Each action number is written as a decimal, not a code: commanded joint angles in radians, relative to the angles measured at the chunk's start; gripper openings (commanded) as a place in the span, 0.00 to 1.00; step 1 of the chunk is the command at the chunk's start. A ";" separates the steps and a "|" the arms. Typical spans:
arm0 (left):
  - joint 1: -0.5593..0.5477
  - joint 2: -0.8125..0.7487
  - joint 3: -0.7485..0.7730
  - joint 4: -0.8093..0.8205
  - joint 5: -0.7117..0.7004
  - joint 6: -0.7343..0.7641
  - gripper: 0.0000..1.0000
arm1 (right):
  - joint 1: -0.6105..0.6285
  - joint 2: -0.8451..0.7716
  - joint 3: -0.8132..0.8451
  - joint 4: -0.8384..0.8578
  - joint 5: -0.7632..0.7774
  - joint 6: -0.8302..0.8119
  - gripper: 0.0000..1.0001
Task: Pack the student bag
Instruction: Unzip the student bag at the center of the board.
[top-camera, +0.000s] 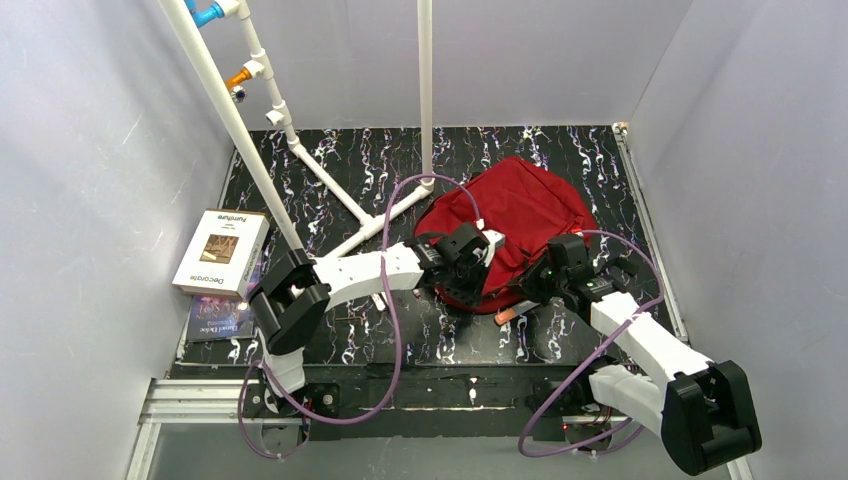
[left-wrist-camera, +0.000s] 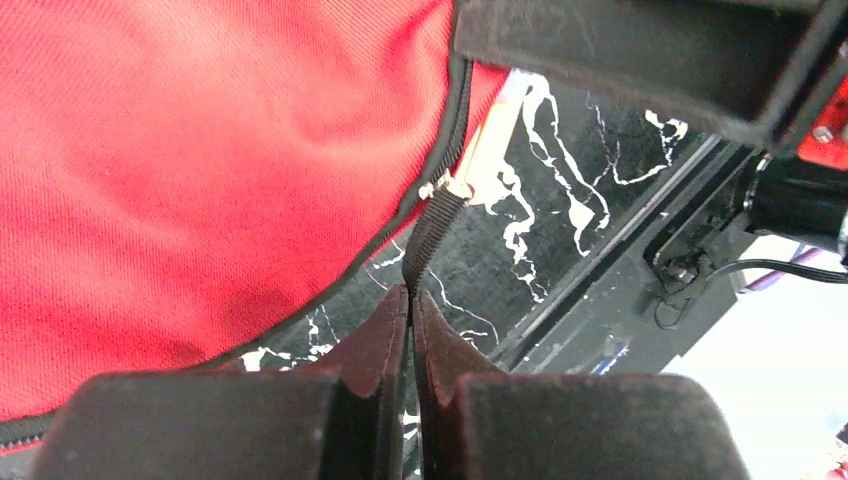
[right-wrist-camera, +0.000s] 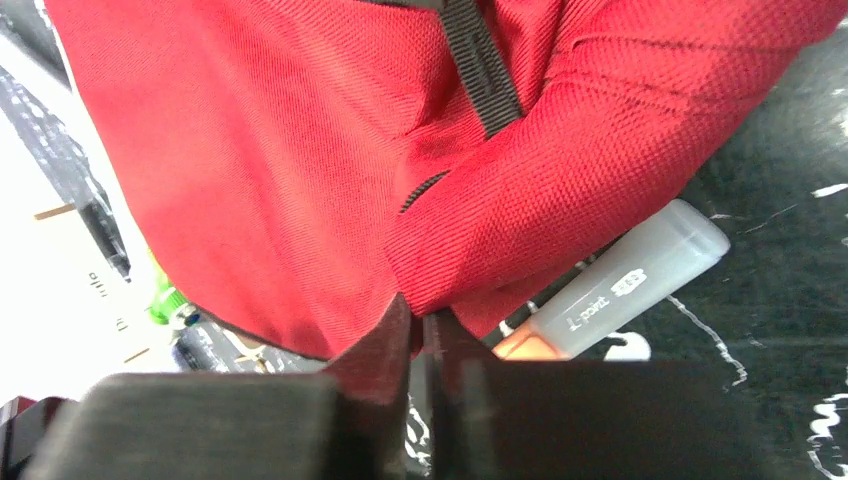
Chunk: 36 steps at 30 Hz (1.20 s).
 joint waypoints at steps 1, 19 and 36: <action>-0.008 -0.105 -0.053 0.021 -0.033 -0.071 0.00 | 0.004 0.002 0.052 0.007 0.167 0.025 0.01; 0.098 -0.265 -0.303 0.290 -0.006 -0.158 0.00 | -0.138 0.086 0.338 -0.269 0.294 -0.562 0.58; 0.092 -0.187 -0.219 0.367 0.202 -0.276 0.00 | 0.139 -0.134 0.028 0.038 0.145 0.179 0.71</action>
